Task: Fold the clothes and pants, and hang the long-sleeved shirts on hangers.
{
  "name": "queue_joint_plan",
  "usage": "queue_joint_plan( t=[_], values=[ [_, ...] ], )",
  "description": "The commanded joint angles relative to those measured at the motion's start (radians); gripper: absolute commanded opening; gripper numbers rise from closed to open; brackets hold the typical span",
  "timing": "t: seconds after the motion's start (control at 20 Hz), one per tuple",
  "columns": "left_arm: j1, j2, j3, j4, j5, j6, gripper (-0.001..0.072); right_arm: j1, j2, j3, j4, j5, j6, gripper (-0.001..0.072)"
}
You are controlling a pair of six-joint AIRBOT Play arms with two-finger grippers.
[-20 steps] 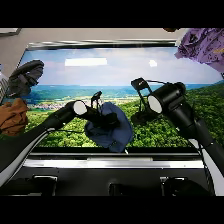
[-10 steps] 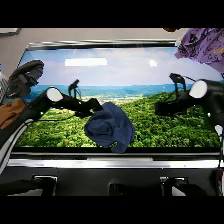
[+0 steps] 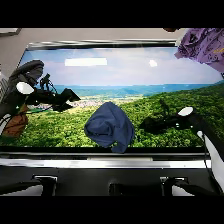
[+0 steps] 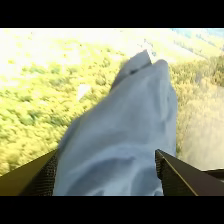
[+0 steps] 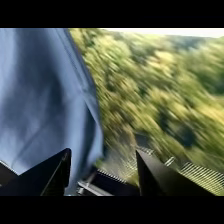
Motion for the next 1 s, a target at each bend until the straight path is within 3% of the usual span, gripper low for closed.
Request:
queue_joint_plan(
  t=[0.0,0.25,0.3,0.35,0.45,0.75,0.95],
  values=[
    [0.032,0.001,0.000,0.001,-0.004,0.020,0.0680,0.082,-0.082,-0.022,0.116,-0.106,-0.072,0.0485],
    [0.032,0.000,0.000,0.019,-0.003,0.029,0.0680,0.143,-0.114,-0.023,0.142,-0.185,-0.071,0.0477],
    [0.032,0.000,0.000,0.032,-0.003,0.028,0.0680,0.150,-0.114,-0.022,0.151,-0.194,-0.071,0.0432],
    [0.031,0.000,0.000,0.051,-0.003,0.028,0.0680,0.155,-0.114,-0.022,0.155,-0.199,-0.072,0.0272],
    [0.022,-0.001,-0.011,0.085,0.002,0.028,0.0680,0.151,-0.114,-0.022,0.156,-0.201,-0.071,0.0024],
    [-0.013,-0.054,-0.129,0.092,0.046,0.085,0.0677,0.151,-0.061,-0.022,0.089,-0.180,-0.005,0.0024],
    [-0.064,-0.083,-0.193,-0.074,0.164,0.279,0.0669,0.151,0.000,-0.022,0.007,-0.140,0.064,0.0024]
  ],
)
